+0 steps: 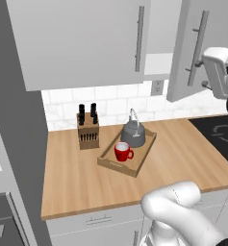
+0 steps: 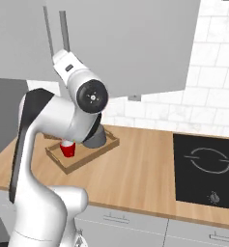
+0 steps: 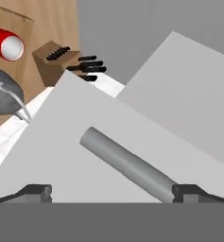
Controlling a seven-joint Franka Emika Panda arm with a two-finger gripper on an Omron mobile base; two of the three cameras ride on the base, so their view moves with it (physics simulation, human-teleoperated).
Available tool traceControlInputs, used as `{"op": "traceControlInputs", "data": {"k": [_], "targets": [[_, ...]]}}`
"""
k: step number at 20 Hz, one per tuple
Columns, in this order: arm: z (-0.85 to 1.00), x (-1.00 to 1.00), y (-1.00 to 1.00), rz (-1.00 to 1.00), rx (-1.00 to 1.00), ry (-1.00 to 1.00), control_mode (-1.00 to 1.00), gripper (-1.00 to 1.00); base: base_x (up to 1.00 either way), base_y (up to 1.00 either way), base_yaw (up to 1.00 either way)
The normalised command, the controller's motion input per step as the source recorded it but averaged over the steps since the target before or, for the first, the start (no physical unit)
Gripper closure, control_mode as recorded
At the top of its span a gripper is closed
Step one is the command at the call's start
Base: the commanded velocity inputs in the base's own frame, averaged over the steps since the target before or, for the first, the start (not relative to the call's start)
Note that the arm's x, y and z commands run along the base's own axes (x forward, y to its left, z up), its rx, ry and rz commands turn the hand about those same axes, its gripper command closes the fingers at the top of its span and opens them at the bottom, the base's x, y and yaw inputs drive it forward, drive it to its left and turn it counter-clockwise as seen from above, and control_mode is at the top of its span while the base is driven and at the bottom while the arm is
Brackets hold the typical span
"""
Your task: Pick the kettle from the counter and place it on the tray. Then pick the mug from the cabinet and place it on the tray. Then close the cabinet doors.
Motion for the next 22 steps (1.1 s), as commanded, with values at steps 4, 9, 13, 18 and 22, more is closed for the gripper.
{"op": "traceControlInputs", "data": {"k": [4,9,13,18,22], "targets": [[-0.13,0.88,0.19,0.0,-0.11,0.15,-1.0,-1.0,0.0,0.0,0.0],[-0.22,0.8,0.14,0.0,-0.14,0.16,-1.0,-1.0,0.0,0.0,0.0],[-0.29,0.75,0.11,0.0,-0.14,0.13,-1.0,-1.0,0.0,0.0,0.0],[-0.31,0.55,0.06,-0.02,-0.15,0.08,-1.0,-1.0,0.0,0.0,0.0],[-0.35,0.62,0.0,-0.04,-0.15,0.08,-1.0,-1.0,0.0,0.0,0.0]]}}
